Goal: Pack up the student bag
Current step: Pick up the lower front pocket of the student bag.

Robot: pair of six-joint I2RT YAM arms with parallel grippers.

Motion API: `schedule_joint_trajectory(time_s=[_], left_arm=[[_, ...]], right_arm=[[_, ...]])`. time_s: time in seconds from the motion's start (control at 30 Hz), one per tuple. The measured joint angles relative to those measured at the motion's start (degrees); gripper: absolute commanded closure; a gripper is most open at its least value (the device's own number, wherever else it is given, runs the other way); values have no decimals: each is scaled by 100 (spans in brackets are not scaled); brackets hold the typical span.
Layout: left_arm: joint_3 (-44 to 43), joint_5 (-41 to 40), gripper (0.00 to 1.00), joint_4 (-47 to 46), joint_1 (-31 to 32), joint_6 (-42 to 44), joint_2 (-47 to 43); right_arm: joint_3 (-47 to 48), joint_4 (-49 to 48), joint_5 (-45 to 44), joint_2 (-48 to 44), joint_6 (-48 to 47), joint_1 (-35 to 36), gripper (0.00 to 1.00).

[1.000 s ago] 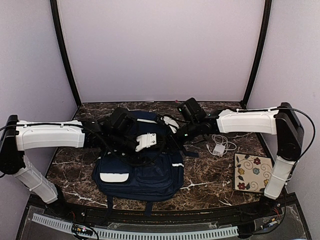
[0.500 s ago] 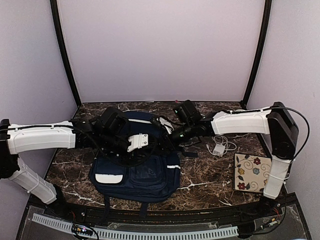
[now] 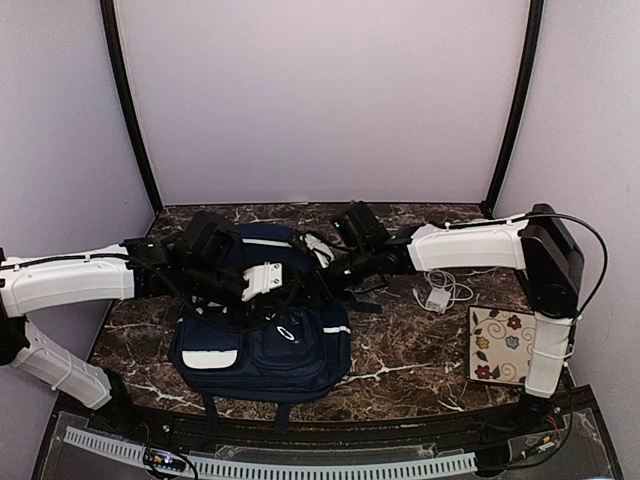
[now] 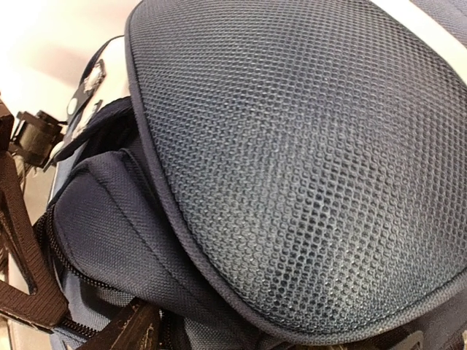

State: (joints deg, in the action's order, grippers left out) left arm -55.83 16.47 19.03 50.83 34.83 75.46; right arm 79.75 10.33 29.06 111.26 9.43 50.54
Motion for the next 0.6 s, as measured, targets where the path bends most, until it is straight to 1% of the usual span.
schedule_joint_trajectory(time_s=[0.2,0.3,0.37,0.4,0.43,0.53,0.57,0.6], left_arm=[[201,-7,100,-177,-4,-181,-131],[262,48,100,-271,4,-315,-236],[297,103,100,-262,11,-400,-330],[328,138,100,-267,13,-424,-358],[391,195,100,-271,20,-452,-393],[448,269,100,-313,24,-494,-402],[448,278,100,-321,24,-503,-402],[448,284,100,-328,24,-505,-402]], right_arm=[[-15,260,-533,-249,92,111,37],[-15,660,-868,-688,184,103,35],[-28,990,-1248,-1163,302,-37,31],[-35,1113,-1432,-1467,385,-146,27],[-44,1235,-1784,-1869,505,-267,24],[-131,1556,-2929,-2800,933,-522,19],[-216,1657,-3296,-3003,1095,-566,11],[-385,1753,-3718,-3202,1298,-649,7]])
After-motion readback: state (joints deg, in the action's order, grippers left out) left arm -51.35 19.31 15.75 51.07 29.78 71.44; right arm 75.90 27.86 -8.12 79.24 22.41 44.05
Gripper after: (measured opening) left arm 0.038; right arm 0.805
